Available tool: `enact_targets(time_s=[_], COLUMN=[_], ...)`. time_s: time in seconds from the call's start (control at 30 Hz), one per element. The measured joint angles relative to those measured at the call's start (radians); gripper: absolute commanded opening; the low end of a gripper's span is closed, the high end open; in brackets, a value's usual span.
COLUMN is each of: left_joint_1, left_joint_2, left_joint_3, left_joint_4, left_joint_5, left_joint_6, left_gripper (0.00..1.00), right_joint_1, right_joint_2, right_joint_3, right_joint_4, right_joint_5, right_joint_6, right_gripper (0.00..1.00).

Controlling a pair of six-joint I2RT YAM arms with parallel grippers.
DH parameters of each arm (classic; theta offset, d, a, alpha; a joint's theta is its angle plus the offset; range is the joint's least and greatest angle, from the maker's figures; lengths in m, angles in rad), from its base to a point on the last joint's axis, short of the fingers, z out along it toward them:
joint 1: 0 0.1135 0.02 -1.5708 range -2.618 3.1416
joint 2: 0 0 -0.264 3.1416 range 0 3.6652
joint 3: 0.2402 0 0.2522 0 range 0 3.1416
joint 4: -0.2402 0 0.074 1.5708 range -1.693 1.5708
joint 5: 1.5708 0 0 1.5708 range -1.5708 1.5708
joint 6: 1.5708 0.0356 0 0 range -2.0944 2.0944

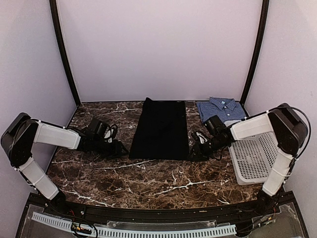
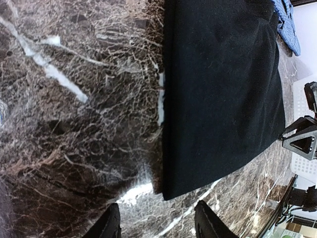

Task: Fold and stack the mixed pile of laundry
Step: Pick up the 2/3-rectangle-folded T-shirt from the center of the board.

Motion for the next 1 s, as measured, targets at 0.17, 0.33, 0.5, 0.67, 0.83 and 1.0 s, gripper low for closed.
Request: enact_targets(time_s=[0.17, 0.33, 0.5, 0.67, 0.83, 1.0], left_joint_1=[-0.002, -0.002, -0.002, -0.002, 0.003, 0.012], left_joint_2=[-0.026, -0.032, -0.032, -0.048, -0.073, -0.095], left_joint_3=[-0.027, -0.027, -0.027, -0.027, -0.024, -0.023], left_joint_4=[0.0, 0.0, -0.006, -0.042, -0.065, -0.091], left_joint_5=[0.004, 0.013, 0.023, 0.014, 0.008, 0.006], left_joint_6=[-0.012, -0.012, -0.011, -0.005, 0.003, 0.01], left_gripper=[0.5, 0.5, 0.5, 0.51, 0.51, 0.51], right_joint_1=[0.034, 0.049, 0.076, 0.097, 0.097, 0.097], right_joint_2=[-0.042, -0.05, -0.05, -0.072, -0.105, -0.113], right_joint_3=[-0.041, -0.071, -0.082, -0.082, -0.08, -0.08], right_joint_4=[0.074, 0.14, 0.164, 0.167, 0.156, 0.137], right_joint_5=[0.021, 0.033, 0.043, 0.055, 0.064, 0.079], right_joint_6=[0.067, 0.121, 0.148, 0.158, 0.152, 0.146], right_gripper=[0.33, 0.36, 0.37, 0.4, 0.42, 0.42])
